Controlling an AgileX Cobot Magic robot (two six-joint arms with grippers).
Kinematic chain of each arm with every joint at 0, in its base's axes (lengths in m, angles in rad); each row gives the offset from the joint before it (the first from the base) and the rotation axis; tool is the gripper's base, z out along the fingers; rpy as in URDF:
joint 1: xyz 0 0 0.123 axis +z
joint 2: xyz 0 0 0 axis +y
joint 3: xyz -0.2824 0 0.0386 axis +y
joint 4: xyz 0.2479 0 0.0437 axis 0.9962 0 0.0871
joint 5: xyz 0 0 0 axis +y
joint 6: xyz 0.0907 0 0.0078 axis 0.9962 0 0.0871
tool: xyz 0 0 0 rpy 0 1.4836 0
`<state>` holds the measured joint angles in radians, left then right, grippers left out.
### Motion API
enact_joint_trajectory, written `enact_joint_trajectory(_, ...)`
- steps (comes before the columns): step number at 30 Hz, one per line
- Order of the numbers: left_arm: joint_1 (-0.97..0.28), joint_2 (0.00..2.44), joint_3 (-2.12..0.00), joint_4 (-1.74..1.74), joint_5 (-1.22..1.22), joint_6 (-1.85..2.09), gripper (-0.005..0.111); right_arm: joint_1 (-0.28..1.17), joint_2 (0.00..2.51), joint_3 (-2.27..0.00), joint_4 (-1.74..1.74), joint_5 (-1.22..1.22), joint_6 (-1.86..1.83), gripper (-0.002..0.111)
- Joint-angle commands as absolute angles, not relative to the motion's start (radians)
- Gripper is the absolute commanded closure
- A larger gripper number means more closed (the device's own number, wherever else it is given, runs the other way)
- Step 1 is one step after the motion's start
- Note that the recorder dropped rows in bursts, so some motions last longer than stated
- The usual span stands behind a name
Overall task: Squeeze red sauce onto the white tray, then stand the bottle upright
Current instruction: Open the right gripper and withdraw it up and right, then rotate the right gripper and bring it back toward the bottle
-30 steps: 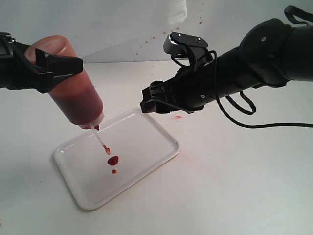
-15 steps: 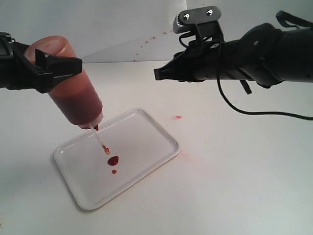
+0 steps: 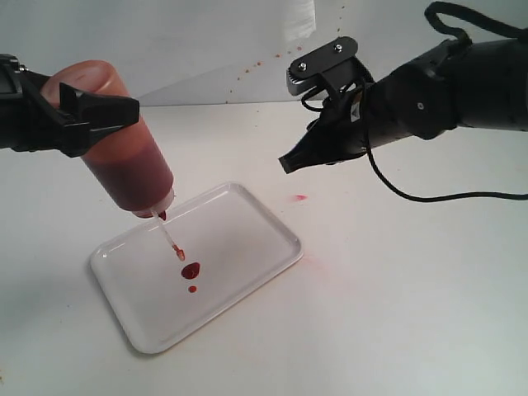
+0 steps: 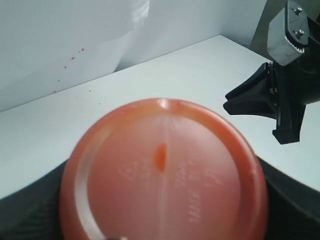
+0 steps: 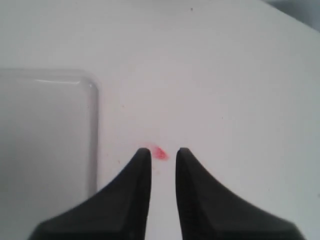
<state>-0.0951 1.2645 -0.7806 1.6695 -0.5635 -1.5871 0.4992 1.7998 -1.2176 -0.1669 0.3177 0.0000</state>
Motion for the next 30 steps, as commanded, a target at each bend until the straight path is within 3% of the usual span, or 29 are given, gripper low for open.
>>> enact_joint_trajectory(1, -0.103, 1.247, -0.796, 1.632, -0.567, -1.591, 0.107, 0.522, 1.745, -1.179, -0.176, 0.128, -0.01, 0.091)
enact_joint_trajectory(11, -0.103, 1.247, -0.796, 1.636, -0.567, -1.591, 0.107, 0.56, 1.677, -0.826, -0.165, -0.621, 0.011, 0.089)
enact_joint_trajectory(18, -0.103, 1.247, -0.796, 1.636, -0.567, -1.591, 0.107, 0.56, 1.68, -0.657, -0.165, -1.041, 0.412, 0.054)
enact_joint_trajectory(24, -0.103, 1.247, -0.796, 1.634, -0.567, -1.591, 0.107, 0.56, 1.682, -0.625, -0.277, -0.993, 1.085, 0.042)
enact_joint_trajectory(30, -0.103, 1.247, -0.796, 1.632, -0.567, -1.573, 0.107, 0.56, 1.684, -0.625, -0.487, -1.016, 1.637, 0.023)
